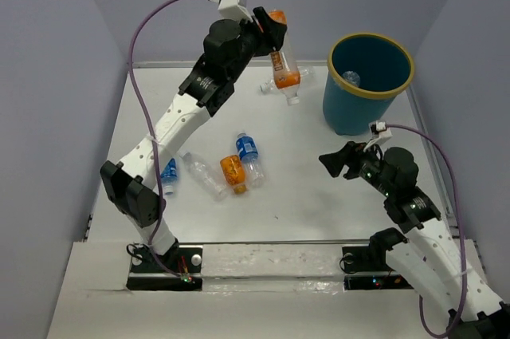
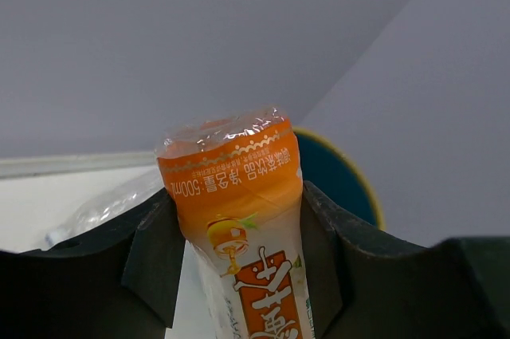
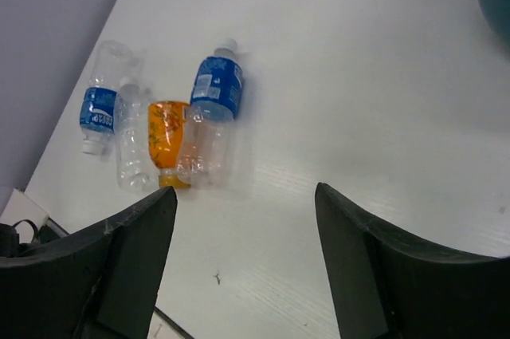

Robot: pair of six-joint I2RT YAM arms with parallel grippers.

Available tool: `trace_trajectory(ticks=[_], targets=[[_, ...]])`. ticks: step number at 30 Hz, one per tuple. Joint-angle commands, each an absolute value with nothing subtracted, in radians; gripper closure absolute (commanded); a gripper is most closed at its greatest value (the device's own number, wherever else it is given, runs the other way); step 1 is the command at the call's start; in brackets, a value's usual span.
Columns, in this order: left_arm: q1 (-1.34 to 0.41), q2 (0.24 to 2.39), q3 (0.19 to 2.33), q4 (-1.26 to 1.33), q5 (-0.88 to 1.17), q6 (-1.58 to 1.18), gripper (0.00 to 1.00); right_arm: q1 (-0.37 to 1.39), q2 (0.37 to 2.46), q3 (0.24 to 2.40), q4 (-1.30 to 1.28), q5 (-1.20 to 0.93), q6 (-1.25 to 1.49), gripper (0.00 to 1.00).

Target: Put the plastic bottles in the bin

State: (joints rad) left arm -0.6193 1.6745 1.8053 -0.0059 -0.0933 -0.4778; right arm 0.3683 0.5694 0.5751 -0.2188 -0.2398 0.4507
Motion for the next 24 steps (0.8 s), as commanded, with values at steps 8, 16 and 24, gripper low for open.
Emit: trace_trajectory(ticks=[8, 16, 24], targets=[[-0.747, 1.885, 2.271, 0.221, -0.215, -0.393, 0.56, 0.423, 0.678, 0.397, -0.091, -0.314, 0.548, 0.62], [-0.804, 2.13, 2.417, 0.478, -0.307, -0.443, 0.65, 0.482, 0.73, 0.345, -0.017, -0.341, 0.58, 0.58], [-0.85, 2.333, 2.594, 0.725, -0.425, -0.344, 0.68, 0.528, 0.716, 0.345, -0.021, -0.333, 0.568, 0.58]])
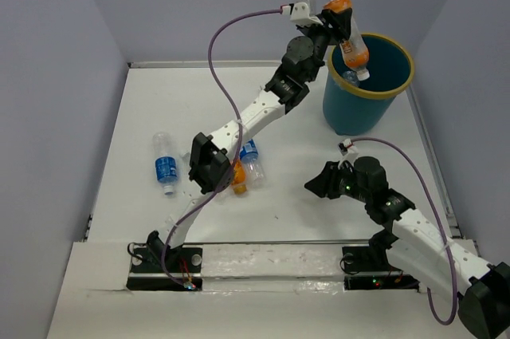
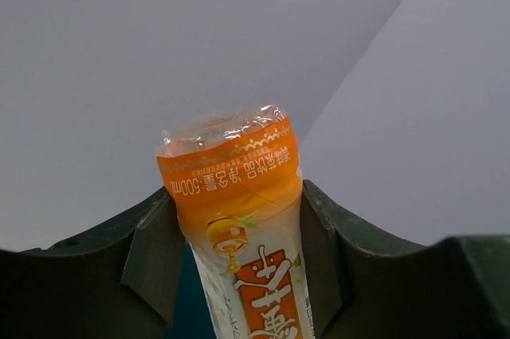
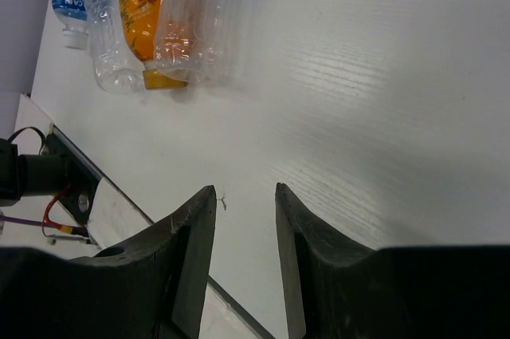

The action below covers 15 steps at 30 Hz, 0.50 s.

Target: Put the plastic bottles in the bin

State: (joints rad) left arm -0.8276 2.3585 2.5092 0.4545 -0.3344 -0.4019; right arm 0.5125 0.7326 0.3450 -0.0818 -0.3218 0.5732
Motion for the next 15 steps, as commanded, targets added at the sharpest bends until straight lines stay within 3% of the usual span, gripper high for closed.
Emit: trace_trajectory(ticks=[1, 6, 8, 9, 14, 15], targets=[[-0.85, 2.341, 2.594, 0.736, -0.423, -0.335, 0.68, 0.537, 0.718, 0.354, -0.021, -0.34, 0.566, 0.58], [-0.854, 2.39, 2.539, 0.767, -0.402, -0.275, 0.67, 0.537, 0.723, 0.377, -0.025, -0.342, 0.542, 0.58], [-0.854, 2.408, 2.53, 0.773, -0.374, -0.267, 0.61, 0.537, 0.703, 0.376, -0.029, -0.328, 0.538, 0.58], [-0.854, 2.43, 2.531, 0.773, -0.359, -0.262, 0.56, 0.537, 0.69, 0.37, -0.037, -0.322, 0.537, 0.58], [-0.854, 2.448, 2.514, 0.756, -0.261, -0.224, 0.09, 0.537, 0.646, 0.36, -0.058, -0.29, 0.529, 0.58], [-0.854, 2.442, 2.507, 0.752, -0.24, -0.218, 0.05, 0.537, 0.649, 0.36, -0.06, -0.288, 0.525, 0.58]])
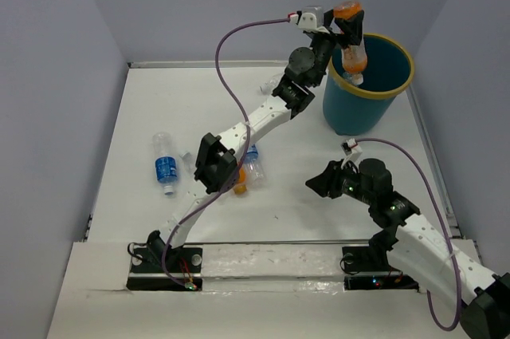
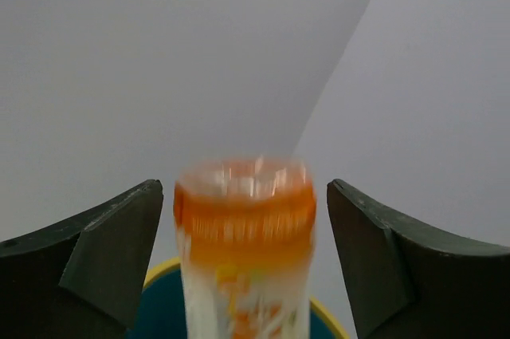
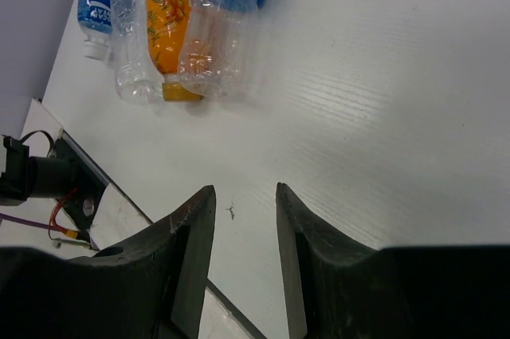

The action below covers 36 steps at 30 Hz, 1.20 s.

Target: Put the plastic bottles in the bin

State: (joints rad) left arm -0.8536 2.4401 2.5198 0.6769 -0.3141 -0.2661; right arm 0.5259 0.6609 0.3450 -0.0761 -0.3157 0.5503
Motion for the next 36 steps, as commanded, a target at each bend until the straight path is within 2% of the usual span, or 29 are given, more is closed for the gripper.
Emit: trace_trajectory(ticks=[1, 5, 15, 19, 21, 26, 28, 30, 32, 36], targets=[[-0.854, 2.438, 2.499, 0.738, -0.224, -0.197, 0.01, 0.537, 0.655, 0.367, -0.06, -0.29, 0.522, 0.57], [-0.854, 2.404, 2.448, 0.698, -0.149, -0.158, 0.01, 0.537, 0.667, 0.38, -0.06, -0.291, 0.508, 0.57], [-0.827, 2.232, 2.343, 0.522, -0.141, 0.046, 0.01, 0.537, 0.664, 0.397, -0.066, -0.275, 0.5, 0.57], [-0.705, 2.1, 2.195, 0.445, -0.12, 0.011, 0.01, 0.537, 0.66, 0.406, -0.078, -0.262, 0.491, 0.57], [-0.64, 2.077, 2.151, 0.405, -0.03, -0.049, 0.01, 0.537, 0.658, 0.41, -0.086, -0.253, 0.488, 0.56], [-0.486, 2.155, 2.219, 0.175, 0.118, -0.084, 0.01, 0.537, 0.644, 0.423, -0.109, -0.229, 0.477, 0.56], [-0.445, 2.213, 2.266, 0.094, 0.217, -0.032, 0.01, 0.537, 0.631, 0.428, -0.123, -0.215, 0.471, 0.56], [-0.439, 2.226, 2.219, 0.09, 0.253, 0.065, 0.01, 0.537, 0.612, 0.442, -0.144, -0.204, 0.471, 0.55], [-0.439, 2.24, 2.209, 0.084, 0.276, 0.104, 0.01, 0.537, 0.6, 0.455, -0.155, -0.213, 0.474, 0.51], [-0.437, 2.342, 2.327, 0.025, 0.316, 0.132, 0.01, 0.537, 0.594, 0.476, -0.175, -0.253, 0.474, 0.36]])
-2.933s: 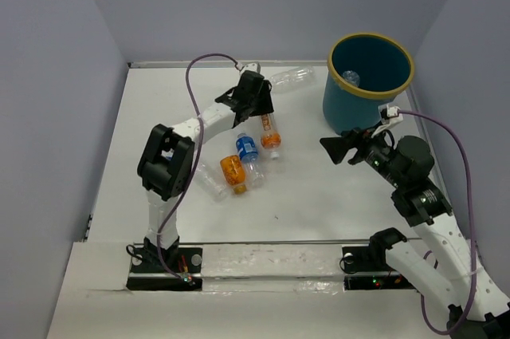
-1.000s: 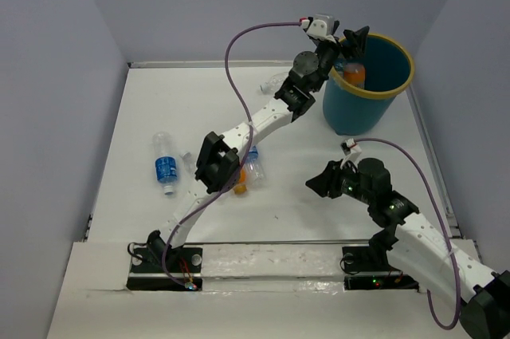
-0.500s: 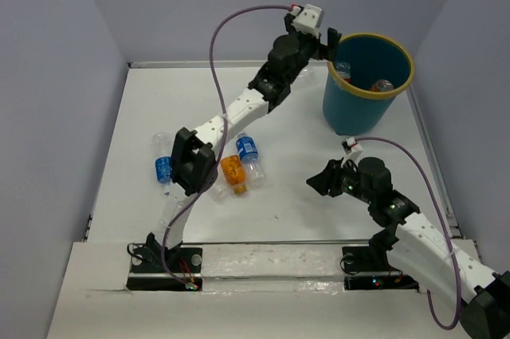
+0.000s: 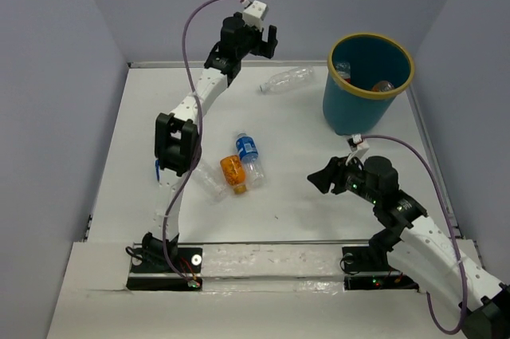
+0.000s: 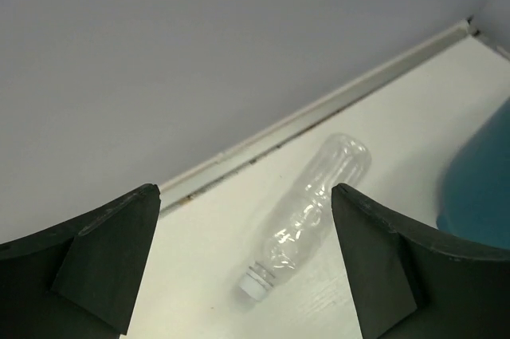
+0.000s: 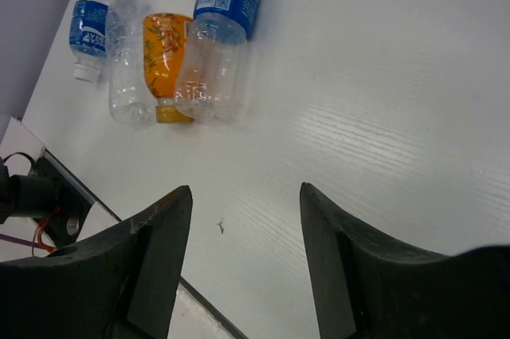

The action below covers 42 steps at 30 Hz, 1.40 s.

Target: Put the plastic bottles in the bin

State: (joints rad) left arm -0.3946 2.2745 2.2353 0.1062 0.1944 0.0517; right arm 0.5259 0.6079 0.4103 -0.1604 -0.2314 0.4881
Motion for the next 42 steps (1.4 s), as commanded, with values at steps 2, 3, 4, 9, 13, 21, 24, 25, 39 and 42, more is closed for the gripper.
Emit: trace_trajectory(ticks=[2, 3, 4, 9, 13, 21, 24, 25, 39, 42], targets=[[-0.436, 2.374, 2.356, 0.009, 0.33, 0.124, 0.01, 0.537, 0.6, 0.477, -0.172, -0.261, 0.474, 0.3], [-0.437, 2.4, 2.367, 0.008, 0.33, 0.123, 0.01, 0.537, 0.606, 0.477, -0.167, -0.264, 0.472, 0.29], [-0.436, 2.414, 2.37, 0.009, 0.33, 0.117, 0.01, 0.537, 0.615, 0.477, -0.166, -0.268, 0.472, 0.29], [-0.437, 2.497, 2.401, 0.009, 0.325, 0.1, 0.01, 0.537, 0.635, 0.472, -0.158, -0.287, 0.471, 0.29], [-0.44, 2.583, 2.453, 0.015, 0.307, 0.045, 0.01, 0.537, 0.646, 0.476, -0.146, -0.299, 0.468, 0.29], [-0.442, 2.692, 2.514, 0.04, 0.31, -0.031, 0.01, 0.537, 0.68, 0.469, -0.12, -0.334, 0.466, 0.29], [-0.448, 2.707, 2.531, 0.026, 0.325, -0.035, 0.01, 0.537, 0.699, 0.469, -0.103, -0.345, 0.465, 0.29], [-0.448, 2.704, 2.528, 0.031, 0.331, -0.038, 0.01, 0.537, 0.704, 0.469, -0.097, -0.347, 0.462, 0.29], [-0.436, 2.737, 2.52, -0.181, 0.391, -0.152, 0.01, 0.537, 0.658, 0.514, -0.113, -0.354, 0.469, 0.29], [-0.434, 2.734, 2.497, -0.219, 0.359, -0.158, 0.01, 0.537, 0.62, 0.534, -0.146, -0.354, 0.469, 0.29]])
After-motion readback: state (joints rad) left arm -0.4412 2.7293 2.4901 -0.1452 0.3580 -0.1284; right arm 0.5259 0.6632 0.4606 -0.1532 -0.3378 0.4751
